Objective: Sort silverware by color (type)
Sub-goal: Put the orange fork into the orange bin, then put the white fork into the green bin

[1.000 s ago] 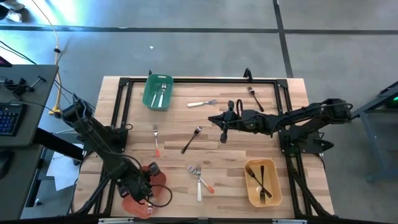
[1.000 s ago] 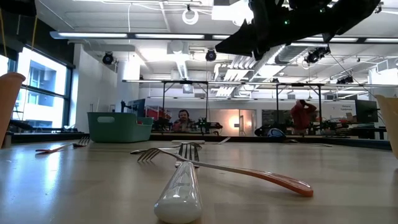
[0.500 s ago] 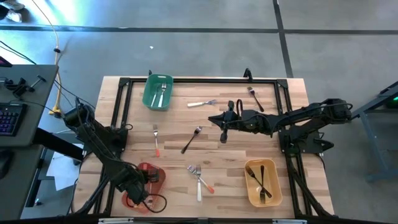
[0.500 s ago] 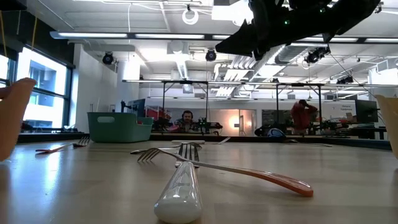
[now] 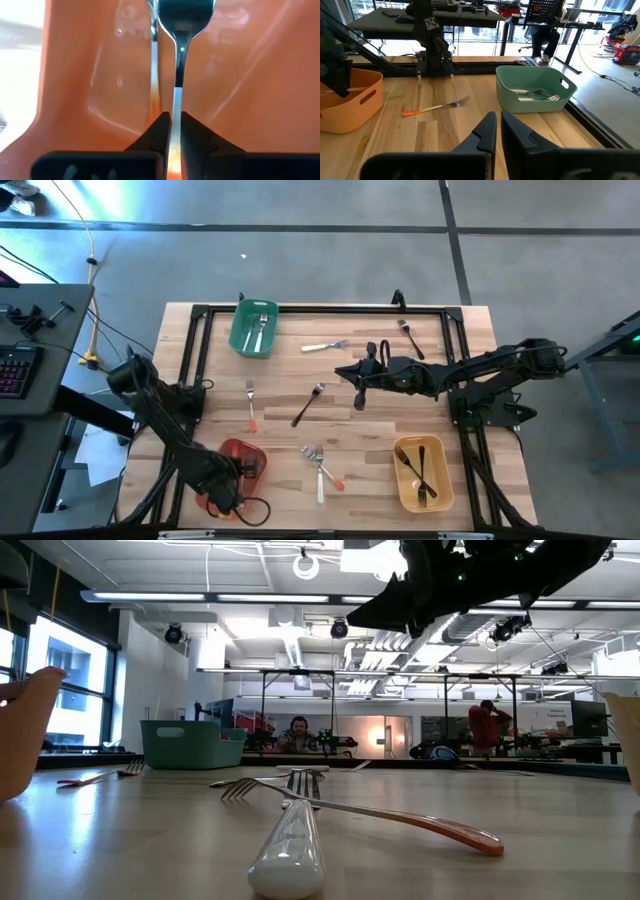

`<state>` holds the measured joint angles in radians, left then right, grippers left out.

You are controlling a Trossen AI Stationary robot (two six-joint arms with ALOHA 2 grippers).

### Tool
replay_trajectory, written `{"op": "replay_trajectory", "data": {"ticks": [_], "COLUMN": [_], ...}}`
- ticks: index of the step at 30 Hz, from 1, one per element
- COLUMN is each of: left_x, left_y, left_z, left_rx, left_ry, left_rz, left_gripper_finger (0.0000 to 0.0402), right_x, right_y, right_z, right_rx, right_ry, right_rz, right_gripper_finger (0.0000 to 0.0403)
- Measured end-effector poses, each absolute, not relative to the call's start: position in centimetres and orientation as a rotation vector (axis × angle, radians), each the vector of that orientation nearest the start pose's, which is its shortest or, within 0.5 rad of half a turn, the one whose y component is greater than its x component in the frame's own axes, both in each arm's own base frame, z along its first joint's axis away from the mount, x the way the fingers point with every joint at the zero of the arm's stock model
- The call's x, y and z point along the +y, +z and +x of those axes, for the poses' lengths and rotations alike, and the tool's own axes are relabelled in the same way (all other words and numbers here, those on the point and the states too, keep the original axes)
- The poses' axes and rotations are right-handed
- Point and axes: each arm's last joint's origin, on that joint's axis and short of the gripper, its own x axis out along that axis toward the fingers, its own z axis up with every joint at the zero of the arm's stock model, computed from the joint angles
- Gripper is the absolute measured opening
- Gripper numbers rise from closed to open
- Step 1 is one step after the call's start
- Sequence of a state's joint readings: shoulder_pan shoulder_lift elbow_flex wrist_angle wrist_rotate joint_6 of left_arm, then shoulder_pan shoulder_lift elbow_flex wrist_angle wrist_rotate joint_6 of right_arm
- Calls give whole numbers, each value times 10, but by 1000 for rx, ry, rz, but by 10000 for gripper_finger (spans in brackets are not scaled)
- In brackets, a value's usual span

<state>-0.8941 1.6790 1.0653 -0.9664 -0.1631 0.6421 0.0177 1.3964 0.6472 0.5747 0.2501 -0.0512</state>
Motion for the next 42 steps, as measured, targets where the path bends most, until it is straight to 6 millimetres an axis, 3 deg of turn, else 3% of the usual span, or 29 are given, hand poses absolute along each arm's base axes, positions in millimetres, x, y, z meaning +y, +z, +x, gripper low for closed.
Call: {"op": "replay_trajectory", "data": {"ticks": [8, 13, 20, 25, 33, 42], "left_x": [-221, -219, -207, -198, -161, -87], "left_y": [176, 190, 210, 201, 169, 142], "left_z": [181, 182, 191, 189, 191, 192], "left_rx": [1221, 1205, 1149, 921, 580, 227], "left_ry": [-942, -730, -380, -304, -217, 23], "left_rz": [1238, 1180, 692, 461, 166, -113], "left_gripper_finger": [63, 59, 7, 4, 1, 0], "right_x": [-2, -2, -3, -7, -15, -45], "right_y": [223, 221, 219, 218, 218, 217], "right_z": [289, 288, 288, 288, 287, 284], "right_rx": [191, 211, 228, 238, 244, 247], "right_ry": [-222, -222, -226, -240, -266, -273], "right_rz": [-77, -79, -81, -80, -78, 0], "right_gripper_finger": [9, 9, 9, 9, 9, 9]}}
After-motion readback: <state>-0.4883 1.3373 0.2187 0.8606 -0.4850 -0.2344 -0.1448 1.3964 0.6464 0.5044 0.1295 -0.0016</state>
